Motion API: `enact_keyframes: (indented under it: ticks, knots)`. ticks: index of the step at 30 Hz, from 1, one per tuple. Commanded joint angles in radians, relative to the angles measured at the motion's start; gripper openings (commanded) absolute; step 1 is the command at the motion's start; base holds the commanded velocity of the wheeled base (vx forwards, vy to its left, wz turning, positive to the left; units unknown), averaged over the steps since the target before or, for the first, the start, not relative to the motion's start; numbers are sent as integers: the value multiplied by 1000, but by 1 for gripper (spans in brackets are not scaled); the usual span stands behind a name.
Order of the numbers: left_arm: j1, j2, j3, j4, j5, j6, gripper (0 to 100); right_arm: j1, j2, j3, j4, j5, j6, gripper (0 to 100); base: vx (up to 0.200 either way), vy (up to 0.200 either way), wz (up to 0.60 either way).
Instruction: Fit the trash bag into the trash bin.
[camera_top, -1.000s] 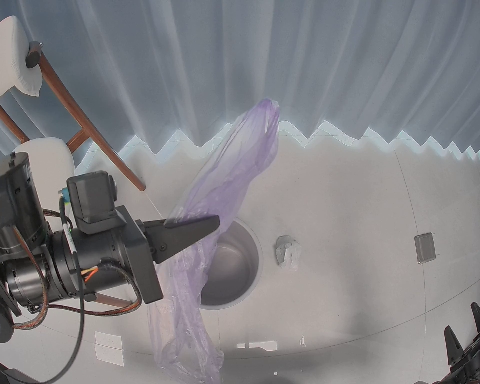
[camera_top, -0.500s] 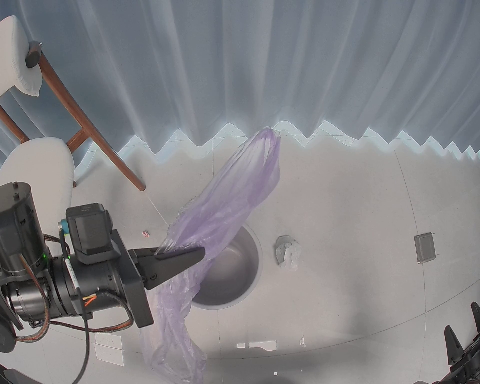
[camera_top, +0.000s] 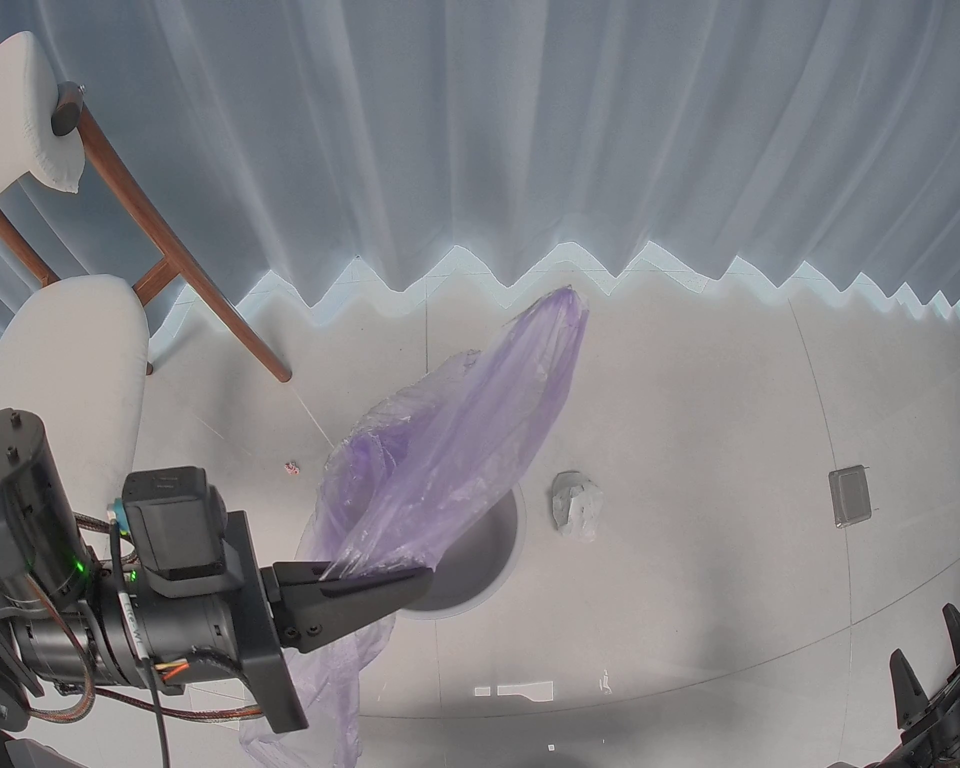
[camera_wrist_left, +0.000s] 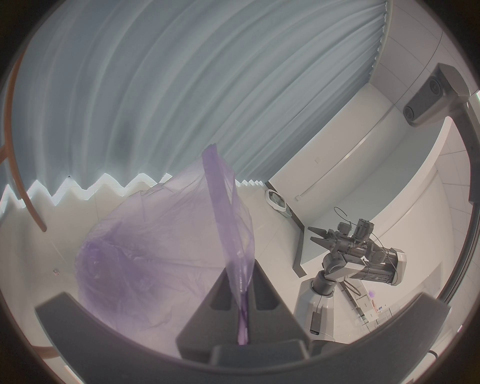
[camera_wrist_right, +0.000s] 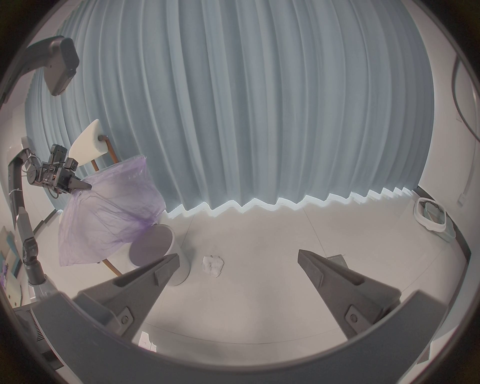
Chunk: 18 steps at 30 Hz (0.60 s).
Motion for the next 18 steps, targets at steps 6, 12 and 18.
enact_keyframes:
  ticks: [6, 12, 18]
  knots:
    - [-34, 6, -4, -2, -1, -1, 0, 0, -17, 18, -1, 0, 0, 100, 0, 0, 0]
    - [-77, 22, -13, -21, -2, -2, 0, 0, -17, 18, -1, 0, 0, 100, 0, 0, 0]
    - [-109, 65, -24, -40, -2, -2, 0, 1, -17, 18, -1, 0, 0, 100, 0, 0, 0]
